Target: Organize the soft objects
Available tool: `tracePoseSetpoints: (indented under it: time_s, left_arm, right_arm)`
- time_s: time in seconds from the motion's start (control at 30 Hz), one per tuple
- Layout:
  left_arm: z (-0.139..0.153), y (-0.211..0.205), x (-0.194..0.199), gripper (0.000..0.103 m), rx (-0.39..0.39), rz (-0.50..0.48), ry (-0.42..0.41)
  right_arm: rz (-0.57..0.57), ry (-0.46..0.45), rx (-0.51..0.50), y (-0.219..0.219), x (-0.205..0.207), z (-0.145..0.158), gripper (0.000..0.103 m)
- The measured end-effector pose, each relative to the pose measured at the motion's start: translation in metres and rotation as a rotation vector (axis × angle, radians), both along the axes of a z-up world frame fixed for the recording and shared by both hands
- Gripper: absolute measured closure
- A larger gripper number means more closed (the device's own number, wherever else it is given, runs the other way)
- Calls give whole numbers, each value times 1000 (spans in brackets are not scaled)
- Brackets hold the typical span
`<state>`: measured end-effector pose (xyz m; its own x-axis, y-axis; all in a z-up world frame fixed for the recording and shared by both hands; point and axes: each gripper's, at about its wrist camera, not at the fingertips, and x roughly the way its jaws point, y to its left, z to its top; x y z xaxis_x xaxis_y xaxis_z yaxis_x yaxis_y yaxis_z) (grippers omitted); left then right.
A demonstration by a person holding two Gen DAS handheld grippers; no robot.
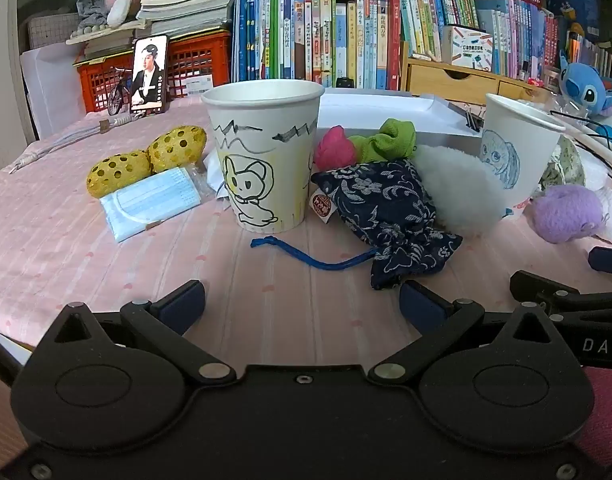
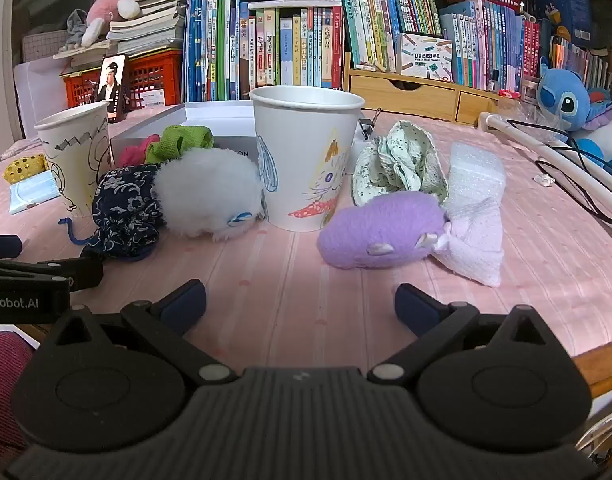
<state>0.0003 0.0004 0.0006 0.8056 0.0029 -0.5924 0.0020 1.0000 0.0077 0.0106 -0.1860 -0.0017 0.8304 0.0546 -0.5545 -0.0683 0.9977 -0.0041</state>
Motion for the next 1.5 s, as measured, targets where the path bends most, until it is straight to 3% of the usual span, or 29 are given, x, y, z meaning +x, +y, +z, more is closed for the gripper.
tracePoseSetpoints:
  time_s: [1.5]
  left_arm:
    - [1,0,0,0,8,4,9]
  right_arm:
    - [0,1,0,0,0,-1,0]
